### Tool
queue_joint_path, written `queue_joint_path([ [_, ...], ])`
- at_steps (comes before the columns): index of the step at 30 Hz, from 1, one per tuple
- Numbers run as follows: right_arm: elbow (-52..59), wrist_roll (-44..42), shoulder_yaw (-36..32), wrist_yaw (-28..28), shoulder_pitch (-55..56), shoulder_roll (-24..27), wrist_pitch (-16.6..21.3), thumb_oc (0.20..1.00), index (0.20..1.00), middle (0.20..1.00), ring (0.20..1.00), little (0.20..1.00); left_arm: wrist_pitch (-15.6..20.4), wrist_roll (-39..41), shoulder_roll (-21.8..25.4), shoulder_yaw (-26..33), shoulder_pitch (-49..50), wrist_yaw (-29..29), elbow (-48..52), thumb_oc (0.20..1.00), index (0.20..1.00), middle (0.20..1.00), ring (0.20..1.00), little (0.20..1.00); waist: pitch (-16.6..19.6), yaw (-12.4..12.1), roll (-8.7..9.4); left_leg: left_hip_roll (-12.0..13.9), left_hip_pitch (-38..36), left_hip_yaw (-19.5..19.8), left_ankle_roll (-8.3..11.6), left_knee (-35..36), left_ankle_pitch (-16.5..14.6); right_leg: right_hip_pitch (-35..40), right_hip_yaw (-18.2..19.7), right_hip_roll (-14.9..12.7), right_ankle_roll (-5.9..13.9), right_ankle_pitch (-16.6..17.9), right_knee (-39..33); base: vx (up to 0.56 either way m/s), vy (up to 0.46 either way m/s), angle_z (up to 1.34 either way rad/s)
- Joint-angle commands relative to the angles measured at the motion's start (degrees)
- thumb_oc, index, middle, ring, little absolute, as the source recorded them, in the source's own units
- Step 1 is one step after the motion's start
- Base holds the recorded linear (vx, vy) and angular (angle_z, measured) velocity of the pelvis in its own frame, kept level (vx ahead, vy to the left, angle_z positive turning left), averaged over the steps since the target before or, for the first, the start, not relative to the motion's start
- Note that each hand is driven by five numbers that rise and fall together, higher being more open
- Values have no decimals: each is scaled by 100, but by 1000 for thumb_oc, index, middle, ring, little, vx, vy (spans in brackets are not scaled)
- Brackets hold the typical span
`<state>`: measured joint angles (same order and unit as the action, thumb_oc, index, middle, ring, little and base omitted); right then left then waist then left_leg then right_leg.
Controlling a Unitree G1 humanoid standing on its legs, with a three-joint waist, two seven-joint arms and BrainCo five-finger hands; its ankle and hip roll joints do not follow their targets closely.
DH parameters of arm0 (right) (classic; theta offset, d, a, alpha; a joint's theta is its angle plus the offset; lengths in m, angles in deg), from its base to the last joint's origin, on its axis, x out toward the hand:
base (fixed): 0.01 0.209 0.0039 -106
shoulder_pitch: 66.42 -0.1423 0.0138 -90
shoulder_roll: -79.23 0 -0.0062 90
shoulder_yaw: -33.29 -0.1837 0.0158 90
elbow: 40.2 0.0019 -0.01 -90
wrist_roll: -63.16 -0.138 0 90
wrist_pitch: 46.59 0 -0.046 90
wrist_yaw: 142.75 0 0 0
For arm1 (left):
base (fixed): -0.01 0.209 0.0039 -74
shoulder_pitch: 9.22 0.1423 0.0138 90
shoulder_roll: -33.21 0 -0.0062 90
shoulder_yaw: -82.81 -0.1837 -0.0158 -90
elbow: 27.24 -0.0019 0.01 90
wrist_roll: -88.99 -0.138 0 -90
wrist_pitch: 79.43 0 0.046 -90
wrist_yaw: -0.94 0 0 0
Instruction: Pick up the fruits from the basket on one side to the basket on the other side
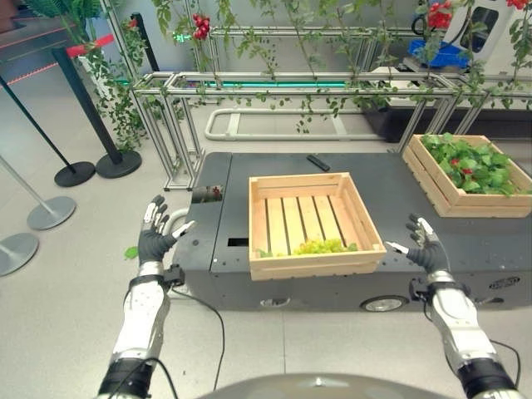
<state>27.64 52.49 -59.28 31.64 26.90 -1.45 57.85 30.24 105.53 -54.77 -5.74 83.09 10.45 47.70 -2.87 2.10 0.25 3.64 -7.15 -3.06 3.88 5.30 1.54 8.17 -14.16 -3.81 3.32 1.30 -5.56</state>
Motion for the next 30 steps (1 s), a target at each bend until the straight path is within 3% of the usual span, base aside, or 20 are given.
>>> queue_joint_path([
  [1,497,144,-274,-20,-153,-32,344,1000,1000,1000,1000,1000,236,-128,239,53,-232,-91,136,1000,1000,1000,1000,1000,25,-56,212,-116,-80,-339,-61,-139,-399,91,112,-27,248,-590,134,0,0,0],
  [14,639,180,-252,57,-79,-73,355,1000,1000,1000,1000,1000,244,-13,266,52,-216,-146,183,1000,1000,1000,1000,1000,-53,16,179,-46,13,-310,-41,-221,-399,-124,165,33,174,-762,498,-5,-17,0],
  [22,751,201,-231,94,10,-89,394,1000,1000,1000,1000,1000,240,26,211,-64,-273,-194,141,1000,1000,1000,1000,1000,-75,59,217,81,99,-282,64,-352,-348,-84,156,153,94,-778,356,-8,-78,1],
  [27,823,160,-195,113,-38,-48,459,1000,1000,1000,1000,1000,269,88,200,-136,-358,-213,53,1000,1000,1000,1000,1000,-206,63,309,95,413,-180,138,-1223,-572,-35,281,180,-21,-814,356,-23,-98,4],
  [28,937,127,-180,136,-48,-21,479,1000,1000,1000,1000,1000,285,120,181,-165,-411,-209,29,1000,1000,1000,1000,1000,-337,54,356,94,715,-214,207,-1905,-554,32,317,174,-98,-848,385,-38,-104,35],
  [29,941,127,-184,138,-49,-23,477,1000,1000,1000,1000,1000,286,120,182,-166,-417,-209,26,1000,1000,1000,1000,1000,-335,63,345,110,768,-197,210,-1988,-591,22,306,188,-102,-848,387,-40,-124,42],
  [30,954,106,-182,154,-29,-1,488,1000,1000,1000,1000,1000,301,133,178,-176,-424,-219,32,1000,1000,1000,1000,1000,-419,44,388,115,982,-225,277,-2489,-413,88,329,172,-147,-858,390,-29,-92,33],
])
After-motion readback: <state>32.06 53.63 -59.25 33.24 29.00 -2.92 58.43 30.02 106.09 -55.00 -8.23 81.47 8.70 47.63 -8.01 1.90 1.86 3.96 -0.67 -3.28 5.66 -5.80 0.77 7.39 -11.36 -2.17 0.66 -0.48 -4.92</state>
